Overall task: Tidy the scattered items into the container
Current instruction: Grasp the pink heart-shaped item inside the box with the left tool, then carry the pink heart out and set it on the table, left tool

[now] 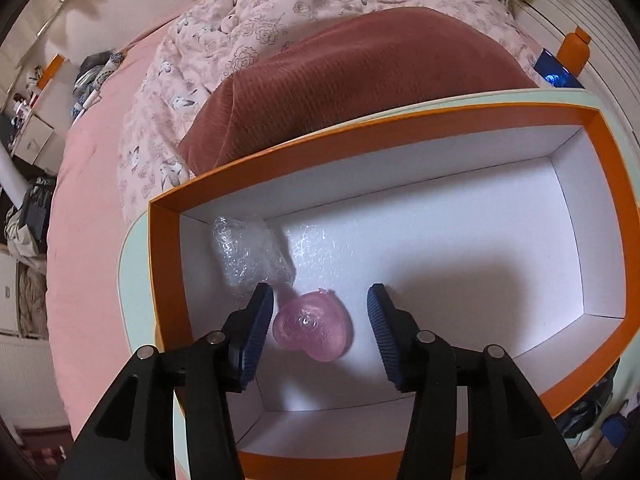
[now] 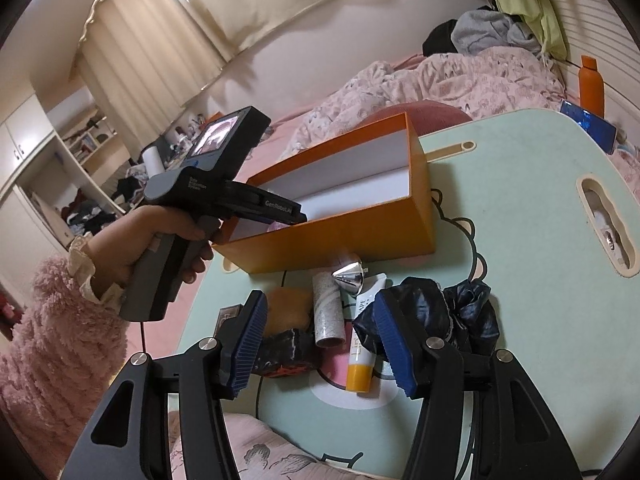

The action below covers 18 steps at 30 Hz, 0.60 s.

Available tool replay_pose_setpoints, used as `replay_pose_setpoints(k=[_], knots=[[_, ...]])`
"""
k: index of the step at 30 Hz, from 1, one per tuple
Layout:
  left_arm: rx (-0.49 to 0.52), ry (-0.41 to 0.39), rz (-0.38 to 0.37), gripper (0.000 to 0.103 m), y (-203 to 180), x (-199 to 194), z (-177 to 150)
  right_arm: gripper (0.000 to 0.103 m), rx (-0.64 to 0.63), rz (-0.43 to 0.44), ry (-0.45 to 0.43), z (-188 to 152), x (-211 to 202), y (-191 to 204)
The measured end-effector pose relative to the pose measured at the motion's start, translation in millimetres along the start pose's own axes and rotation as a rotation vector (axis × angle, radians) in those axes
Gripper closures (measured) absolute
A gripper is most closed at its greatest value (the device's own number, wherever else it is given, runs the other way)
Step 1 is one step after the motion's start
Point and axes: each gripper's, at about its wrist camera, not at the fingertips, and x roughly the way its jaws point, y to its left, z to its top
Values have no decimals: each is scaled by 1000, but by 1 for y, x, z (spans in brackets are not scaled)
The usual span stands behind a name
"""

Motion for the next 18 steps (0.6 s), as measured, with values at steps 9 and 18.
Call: replay_pose_setpoints(k=[9, 18], knots=[[11, 24, -58, 87, 7, -5, -4, 46, 9, 7, 4, 0, -1, -1], [51, 101, -81, 52, 9, -13, -10, 46, 10, 12, 7, -1, 1, -3]])
